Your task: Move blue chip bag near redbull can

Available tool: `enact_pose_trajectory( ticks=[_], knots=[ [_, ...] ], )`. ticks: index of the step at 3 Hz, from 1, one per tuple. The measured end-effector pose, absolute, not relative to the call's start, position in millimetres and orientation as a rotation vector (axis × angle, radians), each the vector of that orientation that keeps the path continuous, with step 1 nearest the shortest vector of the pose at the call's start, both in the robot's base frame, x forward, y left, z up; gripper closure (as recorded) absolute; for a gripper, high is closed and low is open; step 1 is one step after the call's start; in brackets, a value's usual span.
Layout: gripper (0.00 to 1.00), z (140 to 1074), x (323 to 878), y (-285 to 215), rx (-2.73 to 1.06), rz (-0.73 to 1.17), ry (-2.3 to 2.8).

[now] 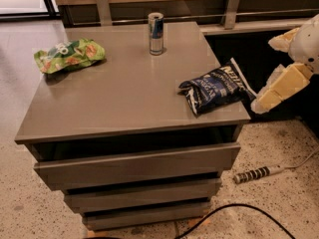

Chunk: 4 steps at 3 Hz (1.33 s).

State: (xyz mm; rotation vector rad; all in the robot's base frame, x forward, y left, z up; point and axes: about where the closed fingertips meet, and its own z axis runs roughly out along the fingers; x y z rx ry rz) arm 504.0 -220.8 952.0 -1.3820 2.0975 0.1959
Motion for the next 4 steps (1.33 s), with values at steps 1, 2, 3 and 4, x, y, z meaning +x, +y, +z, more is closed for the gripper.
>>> enact_pose_trajectory(
  ticks=[1,2,3,4],
  knots=[
    [0.0,936.1,550.4,-219.1,-1.23,0.309,1.98],
    [0.0,911.9,585.9,-215.9,-1.117,0.416,1.951],
    [0.0,891.3,606.2,-202.6,-1.038,0.499,1.991],
    [0.0,878.5,619.1,-193.5,-0.959,0.531,2.012]
  ],
)
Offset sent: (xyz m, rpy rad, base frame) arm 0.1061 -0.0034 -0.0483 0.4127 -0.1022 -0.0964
